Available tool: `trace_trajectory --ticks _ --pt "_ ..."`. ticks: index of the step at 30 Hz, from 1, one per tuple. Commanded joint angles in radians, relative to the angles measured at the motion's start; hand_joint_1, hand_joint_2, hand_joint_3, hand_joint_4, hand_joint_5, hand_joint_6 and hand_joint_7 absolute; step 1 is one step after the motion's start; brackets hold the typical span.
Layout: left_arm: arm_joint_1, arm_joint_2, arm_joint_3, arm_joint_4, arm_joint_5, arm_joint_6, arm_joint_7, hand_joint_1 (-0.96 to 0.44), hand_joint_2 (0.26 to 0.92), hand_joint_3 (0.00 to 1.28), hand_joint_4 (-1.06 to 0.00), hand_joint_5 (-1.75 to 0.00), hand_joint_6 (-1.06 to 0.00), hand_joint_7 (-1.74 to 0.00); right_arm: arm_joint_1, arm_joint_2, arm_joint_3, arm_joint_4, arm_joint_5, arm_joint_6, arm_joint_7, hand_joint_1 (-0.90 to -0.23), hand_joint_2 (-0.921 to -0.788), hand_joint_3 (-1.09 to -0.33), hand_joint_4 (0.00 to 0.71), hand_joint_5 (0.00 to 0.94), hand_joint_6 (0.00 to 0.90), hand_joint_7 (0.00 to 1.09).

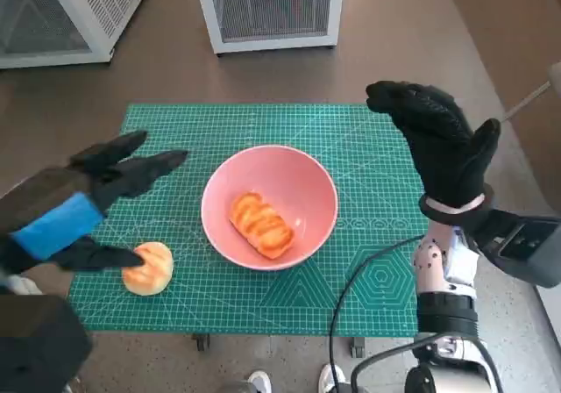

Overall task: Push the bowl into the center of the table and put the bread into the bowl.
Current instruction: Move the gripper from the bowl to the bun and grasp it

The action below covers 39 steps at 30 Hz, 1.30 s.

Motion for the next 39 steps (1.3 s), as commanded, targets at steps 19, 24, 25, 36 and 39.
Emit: trace_trajectory --ticks 19,24,25,36,39 --pt "0.173 0.114 -0.048 -0.053 -0.004 0.143 0.019 0.06 0.708 0.00 -0.05 -0.01 -0.23 0.00 0.006 -0.003 -0.001 0.037 -0.001 0.009 0.006 -0.558 -0.921 -0.591 0.241 0.001 0.356 0.00" --pt "0.185 0.109 -0.111 -0.035 0.025 0.165 0.061 0.04 0.712 0.00 -0.07 -0.01 -0.24 -0.01 0.004 -0.008 -0.002 0.040 0.004 0.018 0.012 -0.557 -0.921 -0.591 0.243 0.002 0.355 0.00" --pt "0.188 0.107 -0.121 -0.031 0.032 0.165 0.070 0.04 0.712 0.00 -0.08 -0.01 -0.25 -0.01 0.005 -0.008 -0.002 0.039 0.005 0.019 0.013 -0.557 -0.921 -0.592 0.244 0.002 0.355 0.00" --pt "0.179 0.077 -0.290 0.079 0.111 0.150 0.182 0.03 0.721 0.01 -0.16 -0.02 -0.31 -0.03 0.006 -0.017 -0.007 0.031 0.007 0.033 0.019 -0.557 -0.921 -0.593 0.248 0.003 0.356 0.00" --pt "0.164 0.075 -0.337 0.117 0.136 0.145 0.203 0.02 0.724 0.01 -0.18 -0.02 -0.33 -0.03 0.007 -0.020 -0.009 0.029 0.007 0.035 0.019 -0.557 -0.921 -0.593 0.248 0.003 0.356 0.00"
